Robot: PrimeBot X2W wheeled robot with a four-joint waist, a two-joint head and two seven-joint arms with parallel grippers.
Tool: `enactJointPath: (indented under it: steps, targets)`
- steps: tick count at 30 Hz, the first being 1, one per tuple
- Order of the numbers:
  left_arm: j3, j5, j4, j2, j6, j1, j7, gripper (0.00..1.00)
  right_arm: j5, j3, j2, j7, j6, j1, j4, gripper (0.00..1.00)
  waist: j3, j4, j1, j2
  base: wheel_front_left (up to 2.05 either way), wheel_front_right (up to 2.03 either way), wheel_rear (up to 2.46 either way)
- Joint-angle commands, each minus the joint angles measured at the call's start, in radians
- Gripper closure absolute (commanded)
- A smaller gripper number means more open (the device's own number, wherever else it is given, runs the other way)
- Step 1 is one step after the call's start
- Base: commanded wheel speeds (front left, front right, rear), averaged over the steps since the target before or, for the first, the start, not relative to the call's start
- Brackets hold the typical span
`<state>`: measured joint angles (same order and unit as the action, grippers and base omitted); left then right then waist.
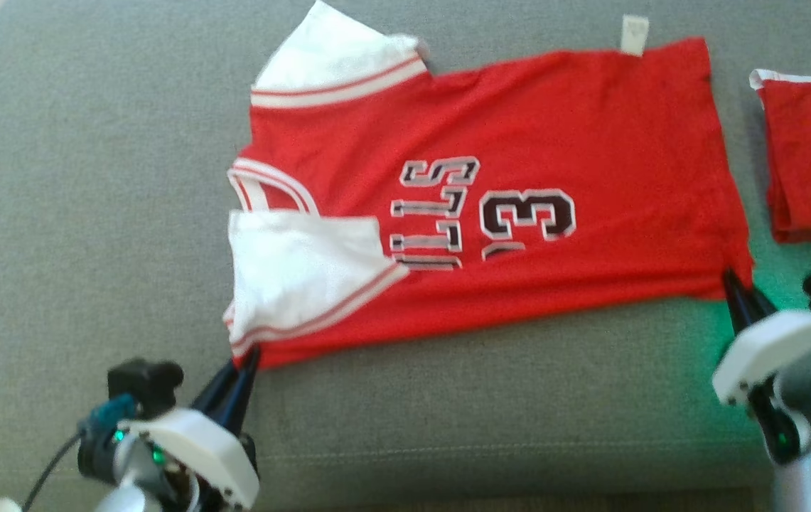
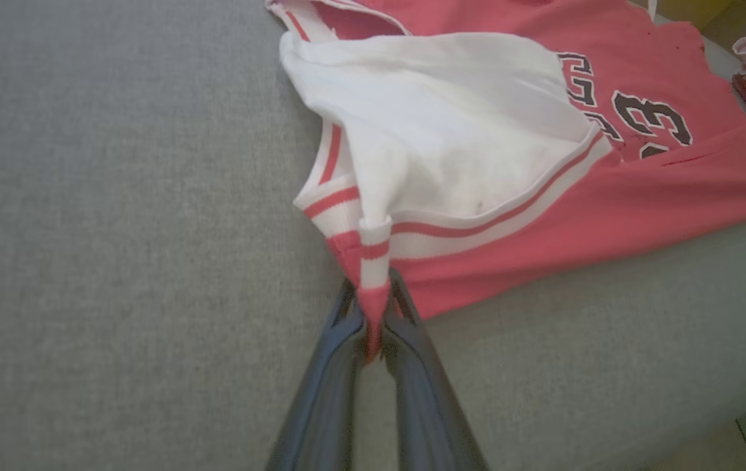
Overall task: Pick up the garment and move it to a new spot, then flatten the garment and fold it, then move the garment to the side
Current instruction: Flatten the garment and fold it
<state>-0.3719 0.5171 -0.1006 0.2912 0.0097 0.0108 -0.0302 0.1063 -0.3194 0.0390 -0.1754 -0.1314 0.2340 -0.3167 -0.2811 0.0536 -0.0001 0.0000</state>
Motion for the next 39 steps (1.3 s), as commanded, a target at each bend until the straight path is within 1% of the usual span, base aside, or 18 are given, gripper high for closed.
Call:
enactJointPath:
  steps: [1, 5, 9, 10, 11, 12, 13, 17, 21, 22, 24, 25, 28, 30, 31, 35, 37, 39]
  targets:
    - [0.043, 0.006, 0.034, 0.034, 0.011, -0.005, -0.003, 1.00, 0.012, 0.002, 0.011, -0.019, 0.001, -0.032, 0.056, 1.00, 0.006, 0.004, 0.0001, 0.0000, 0.00, 0.00, 0.00]
    - [0.029, 0.022, 0.050, 0.035, 0.013, -0.059, -0.025, 1.00, 0.030, -0.019, 0.011, -0.083, 0.001, -0.136, 0.156, 1.00, 0.015, 0.007, 0.0001, 0.0000, 0.00, 0.00, 0.00]
    - [0.019, 0.035, 0.051, 0.031, 0.017, -0.087, -0.041, 1.00, 0.038, -0.041, 0.011, -0.113, 0.001, -0.185, 0.216, 1.00, 0.020, 0.004, 0.0001, 0.0000, 0.00, 0.00, 0.00]
    - [0.017, 0.035, 0.051, 0.031, 0.017, -0.088, -0.043, 1.00, 0.033, -0.045, 0.011, -0.116, 0.001, -0.190, 0.224, 0.69, 0.021, 0.003, 0.0001, 0.0000, 0.00, 0.00, 0.00]
    - [0.014, 0.036, 0.049, 0.031, 0.018, -0.088, -0.049, 1.00, 0.026, -0.048, 0.011, -0.114, 0.001, -0.193, 0.231, 0.00, 0.023, 0.003, 0.0001, 0.0000, 0.00, 0.00, 0.00]
    - [0.013, 0.035, 0.048, 0.032, 0.020, -0.086, -0.054, 0.62, 0.019, -0.046, 0.011, -0.112, 0.001, -0.196, 0.236, 0.00, 0.024, 0.003, 0.0001, 0.0000, 0.00, 0.00, 0.00]
    - [0.016, 0.034, 0.050, 0.033, 0.027, -0.083, -0.055, 0.00, 0.017, -0.044, 0.011, -0.106, 0.001, -0.197, 0.243, 0.00, 0.026, 0.003, 0.0001, 0.0000, 0.00, 0.00, 0.00]
    - [0.047, 0.028, 0.085, 0.054, 0.056, -0.073, -0.056, 0.00, 0.021, -0.047, 0.011, -0.070, 0.001, -0.199, 0.302, 0.00, 0.029, -0.002, 0.0001, 0.0000, 0.00, 0.00, 0.00]
    - [0.106, 0.020, 0.169, 0.100, 0.088, -0.037, -0.061, 0.00, 0.041, -0.023, 0.011, -0.043, 0.001, -0.196, 0.372, 0.00, 0.025, -0.015, 0.0001, 0.0000, 0.00, 0.00, 0.00]
    - [0.119, 0.016, 0.192, 0.113, 0.092, -0.017, -0.066, 0.00, 0.044, -0.014, 0.011, -0.037, 0.001, -0.193, 0.387, 0.00, 0.022, -0.017, 0.0001, 0.0000, 0.00, 0.00, 0.00]
    - [0.144, -0.003, 0.241, 0.153, 0.091, 0.082, -0.092, 0.00, 0.061, 0.030, 0.011, -0.019, 0.001, -0.181, 0.415, 0.00, 0.006, -0.024, 0.0001, 0.0000, 0.00, 0.00, 0.00]
    - [0.144, -0.003, 0.241, 0.153, 0.091, 0.082, -0.092, 0.00, 0.061, 0.030, 0.011, -0.019, 0.001, -0.181, 0.415, 0.00, 0.006, -0.024, 0.0001, 0.0000, 0.00, 0.00, 0.00]
    - [0.143, -0.017, 0.233, 0.182, 0.066, 0.230, -0.140, 0.00, 0.071, 0.094, 0.011, -0.003, 0.001, -0.164, 0.428, 0.00, -0.025, -0.034, 0.0001, 0.0000, 0.00, 0.00, 0.00]
    - [0.128, 0.003, 0.193, 0.189, 0.027, 0.335, -0.194, 0.00, 0.072, 0.123, 0.011, 0.005, 0.001, -0.149, 0.421, 0.00, -0.044, -0.046, 0.0001, 0.0000, 0.00, 0.00, 0.00]
    - [0.121, 0.003, 0.169, 0.203, 0.005, 0.390, -0.222, 0.00, 0.071, 0.137, 0.011, 0.009, 0.001, -0.137, 0.418, 0.00, -0.060, -0.055, 0.0001, 0.0000, 0.00, 0.00, 0.00]
    - [0.096, 0.036, 0.048, 0.239, -0.085, 0.613, -0.327, 0.00, 0.063, 0.202, 0.011, 0.025, 0.001, -0.074, 0.402, 0.00, -0.130, -0.095, 0.0001, 0.0000, 0.00, 0.00, 0.00]
    - [0.084, 0.052, -0.026, 0.257, -0.108, 0.711, -0.373, 0.00, 0.063, 0.239, 0.011, 0.040, 0.001, -0.033, 0.385, 0.00, -0.165, -0.119, 0.0001, 0.0000, 0.00, 0.00, 0.00]
    - [0.065, 0.056, -0.102, 0.269, -0.122, 0.800, -0.405, 0.00, 0.080, 0.270, 0.011, 0.059, 0.001, 0.004, 0.367, 0.00, -0.197, -0.139, 0.0001, 0.0000, 0.00, 0.00, 0.00]
